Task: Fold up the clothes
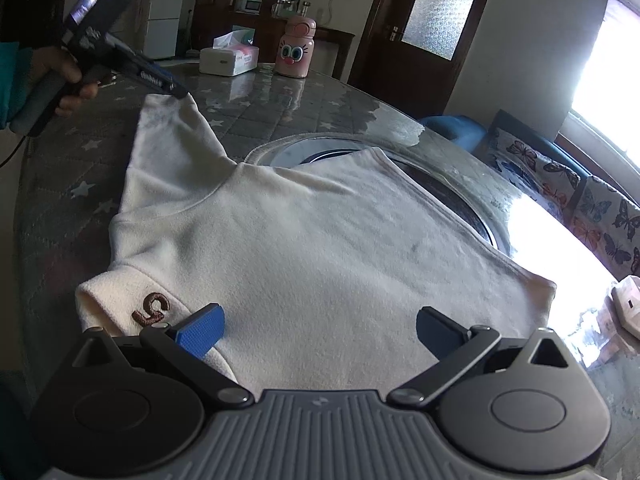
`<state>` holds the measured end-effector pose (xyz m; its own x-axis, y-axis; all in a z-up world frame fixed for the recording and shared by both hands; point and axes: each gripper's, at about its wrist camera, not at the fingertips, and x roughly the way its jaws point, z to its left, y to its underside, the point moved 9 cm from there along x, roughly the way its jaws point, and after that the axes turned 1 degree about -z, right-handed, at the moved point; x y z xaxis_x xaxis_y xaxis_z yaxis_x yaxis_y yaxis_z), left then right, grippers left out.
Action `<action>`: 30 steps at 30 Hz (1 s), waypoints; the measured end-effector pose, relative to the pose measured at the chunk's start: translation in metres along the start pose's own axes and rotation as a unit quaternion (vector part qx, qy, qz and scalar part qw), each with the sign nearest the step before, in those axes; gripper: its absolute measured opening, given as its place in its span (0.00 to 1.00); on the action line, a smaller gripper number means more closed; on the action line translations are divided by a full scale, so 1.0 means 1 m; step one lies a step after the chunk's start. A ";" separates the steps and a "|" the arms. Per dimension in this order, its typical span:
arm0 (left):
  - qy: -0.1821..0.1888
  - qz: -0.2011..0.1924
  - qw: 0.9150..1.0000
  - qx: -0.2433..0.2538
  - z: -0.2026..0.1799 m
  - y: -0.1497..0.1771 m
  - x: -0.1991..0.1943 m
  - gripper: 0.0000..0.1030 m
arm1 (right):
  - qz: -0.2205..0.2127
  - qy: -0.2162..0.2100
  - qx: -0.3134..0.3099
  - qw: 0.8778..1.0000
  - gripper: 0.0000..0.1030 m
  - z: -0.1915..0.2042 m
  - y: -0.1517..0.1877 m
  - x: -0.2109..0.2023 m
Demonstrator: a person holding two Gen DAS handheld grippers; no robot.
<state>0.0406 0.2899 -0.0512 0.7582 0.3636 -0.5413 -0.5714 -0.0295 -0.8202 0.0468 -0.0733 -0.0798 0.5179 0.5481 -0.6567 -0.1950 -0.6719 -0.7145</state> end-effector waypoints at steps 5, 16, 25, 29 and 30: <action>0.088 -0.005 0.995 -0.038 -0.034 -0.003 -0.034 0.35 | -0.003 0.000 0.005 1.000 1.00 0.000 0.001 0.000; 0.174 0.034 0.984 0.023 -0.125 0.040 -0.055 0.38 | -0.006 0.001 0.001 1.000 1.00 -0.001 0.001 -0.001; 0.119 0.017 0.991 0.061 -0.111 0.052 -0.065 0.49 | -0.019 0.006 0.021 1.000 1.00 -0.004 -0.001 -0.006; 0.099 0.011 0.992 0.078 -0.107 0.054 -0.068 0.51 | -0.018 -0.003 0.001 1.000 1.00 0.005 0.002 -0.008; 0.097 0.013 0.992 0.079 -0.106 0.053 -0.069 0.51 | -0.019 -0.002 -0.004 1.000 1.00 0.007 0.001 -0.009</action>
<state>-0.0085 0.1641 -0.0772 0.7801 0.1775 -0.5999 -0.6219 0.1158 -0.7745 0.0361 -0.0757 -0.0759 0.5214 0.5756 -0.6300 -0.1680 -0.6546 -0.7370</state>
